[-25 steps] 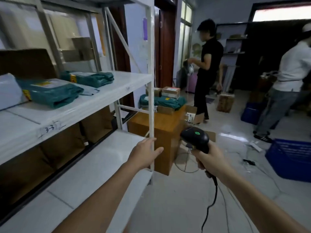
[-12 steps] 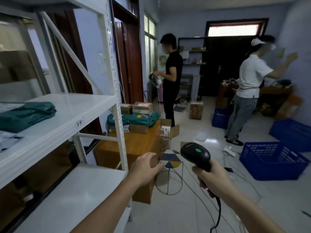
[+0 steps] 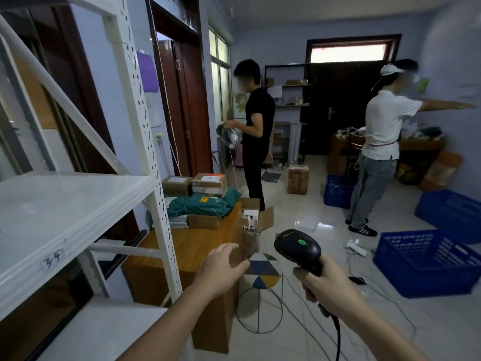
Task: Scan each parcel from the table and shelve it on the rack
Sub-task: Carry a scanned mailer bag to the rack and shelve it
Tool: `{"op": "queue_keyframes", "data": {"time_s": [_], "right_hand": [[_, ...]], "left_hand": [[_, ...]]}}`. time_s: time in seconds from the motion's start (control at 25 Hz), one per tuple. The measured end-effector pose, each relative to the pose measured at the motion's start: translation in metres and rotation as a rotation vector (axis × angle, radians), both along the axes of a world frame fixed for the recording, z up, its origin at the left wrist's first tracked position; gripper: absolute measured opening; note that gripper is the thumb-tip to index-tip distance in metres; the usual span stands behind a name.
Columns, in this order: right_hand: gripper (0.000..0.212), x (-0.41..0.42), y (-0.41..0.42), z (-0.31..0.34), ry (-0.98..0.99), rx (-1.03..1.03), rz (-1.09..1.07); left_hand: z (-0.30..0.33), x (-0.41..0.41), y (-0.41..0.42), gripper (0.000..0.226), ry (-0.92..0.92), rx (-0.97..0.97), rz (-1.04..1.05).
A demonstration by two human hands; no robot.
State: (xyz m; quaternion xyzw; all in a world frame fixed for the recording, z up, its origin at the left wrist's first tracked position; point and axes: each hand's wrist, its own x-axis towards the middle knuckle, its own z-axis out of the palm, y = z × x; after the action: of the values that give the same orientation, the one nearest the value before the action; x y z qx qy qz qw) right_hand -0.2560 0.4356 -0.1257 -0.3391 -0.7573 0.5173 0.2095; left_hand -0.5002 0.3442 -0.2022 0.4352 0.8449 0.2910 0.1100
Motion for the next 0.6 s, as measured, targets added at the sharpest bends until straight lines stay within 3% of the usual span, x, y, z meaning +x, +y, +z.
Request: {"op": "queue_keyframes", "data": {"time_s": [0.6], "right_hand": [[0.025, -0.173, 0.228, -0.006, -0.026, -0.043, 0.232]], "left_hand": [[-0.007, -0.141, 0.183, 0.059, -0.012, -0.012, 0.202]]}}
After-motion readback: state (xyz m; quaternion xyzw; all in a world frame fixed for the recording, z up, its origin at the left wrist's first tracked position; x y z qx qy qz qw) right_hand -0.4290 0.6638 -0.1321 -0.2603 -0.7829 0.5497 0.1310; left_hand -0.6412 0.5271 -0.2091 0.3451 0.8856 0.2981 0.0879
